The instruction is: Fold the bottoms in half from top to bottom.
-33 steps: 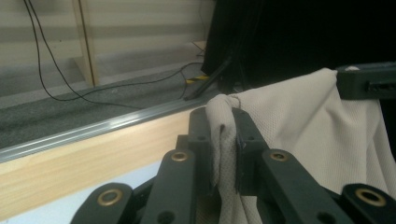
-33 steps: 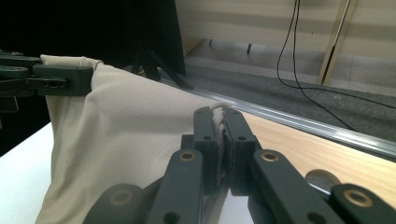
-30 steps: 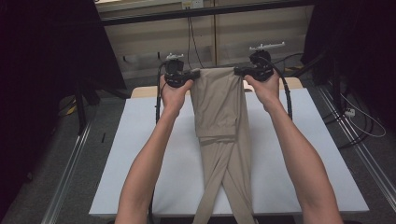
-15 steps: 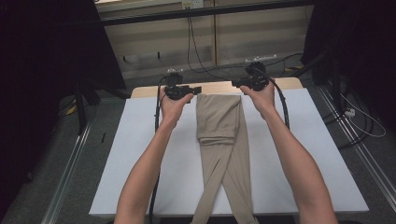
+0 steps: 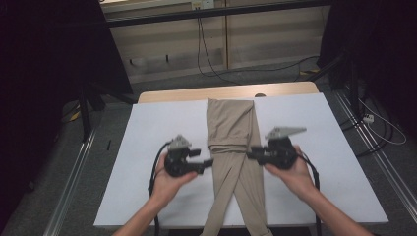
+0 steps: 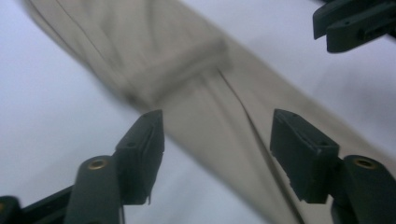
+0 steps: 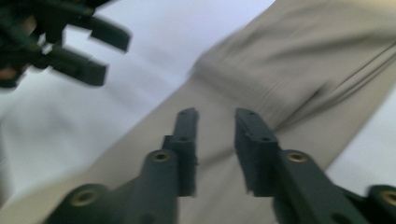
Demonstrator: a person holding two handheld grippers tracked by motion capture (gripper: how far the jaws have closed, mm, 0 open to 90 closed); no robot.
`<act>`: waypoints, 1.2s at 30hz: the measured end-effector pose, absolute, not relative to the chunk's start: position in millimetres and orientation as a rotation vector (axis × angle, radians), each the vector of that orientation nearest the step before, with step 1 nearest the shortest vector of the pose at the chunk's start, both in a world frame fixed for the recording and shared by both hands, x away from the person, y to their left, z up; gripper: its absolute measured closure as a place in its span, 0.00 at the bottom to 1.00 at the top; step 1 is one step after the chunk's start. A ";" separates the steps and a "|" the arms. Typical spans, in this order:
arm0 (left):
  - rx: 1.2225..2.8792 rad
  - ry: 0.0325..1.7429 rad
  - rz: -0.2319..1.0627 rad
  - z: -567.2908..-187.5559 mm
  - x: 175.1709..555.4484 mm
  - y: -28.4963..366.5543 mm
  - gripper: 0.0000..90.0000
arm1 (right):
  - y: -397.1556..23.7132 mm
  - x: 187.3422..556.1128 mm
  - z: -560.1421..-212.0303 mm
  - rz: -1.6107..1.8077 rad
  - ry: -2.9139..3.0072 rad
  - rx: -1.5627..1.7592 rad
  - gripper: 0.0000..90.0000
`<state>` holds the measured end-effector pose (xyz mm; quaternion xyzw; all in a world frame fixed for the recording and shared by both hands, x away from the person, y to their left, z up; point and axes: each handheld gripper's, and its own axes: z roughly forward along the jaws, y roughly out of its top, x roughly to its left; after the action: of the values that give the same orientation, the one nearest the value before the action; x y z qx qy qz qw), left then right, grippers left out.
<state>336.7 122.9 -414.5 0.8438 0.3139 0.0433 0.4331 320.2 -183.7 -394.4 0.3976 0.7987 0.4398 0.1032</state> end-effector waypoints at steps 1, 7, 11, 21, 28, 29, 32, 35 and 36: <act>2.125 0.757 0.084 -417.8 322.8 123.1 0.48 | -182.2 304.4 -400.5 1.293 2.400 1.169 0.83; 2.252 0.643 0.006 -432.9 271.9 113.0 0.51 | -172.5 235.8 -426.1 1.173 2.550 1.131 0.84; 2.314 0.614 0.012 -440.8 262.8 102.6 0.51 | -172.4 221.3 -437.8 1.055 2.530 1.161 0.76; 2.316 0.560 -0.050 -437.3 261.3 98.7 0.96 | -162.1 220.5 -441.9 1.014 2.569 1.064 0.78; 2.167 0.611 -0.080 -417.7 267.8 111.6 0.96 | -162.6 215.5 -437.8 1.047 2.538 1.069 0.77; 2.152 0.613 -0.081 -416.0 268.6 113.2 0.96 | -163.3 215.6 -437.1 1.049 2.551 1.057 0.78; 2.135 0.614 -0.094 -413.6 269.4 114.8 0.96 | -161.7 216.1 -441.9 1.019 2.593 1.076 0.81; 2.125 0.615 -0.098 -412.0 269.4 115.1 0.96 | -157.0 212.9 -440.8 1.042 2.599 1.030 1.00; 2.124 0.614 -0.096 -411.1 269.5 115.2 0.96 | -154.4 212.7 -440.7 1.050 2.617 1.015 1.00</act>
<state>269.5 115.2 -411.1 0.8582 0.2482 -0.0388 0.4476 212.7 -154.4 -440.7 0.3380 0.8709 0.3493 0.0725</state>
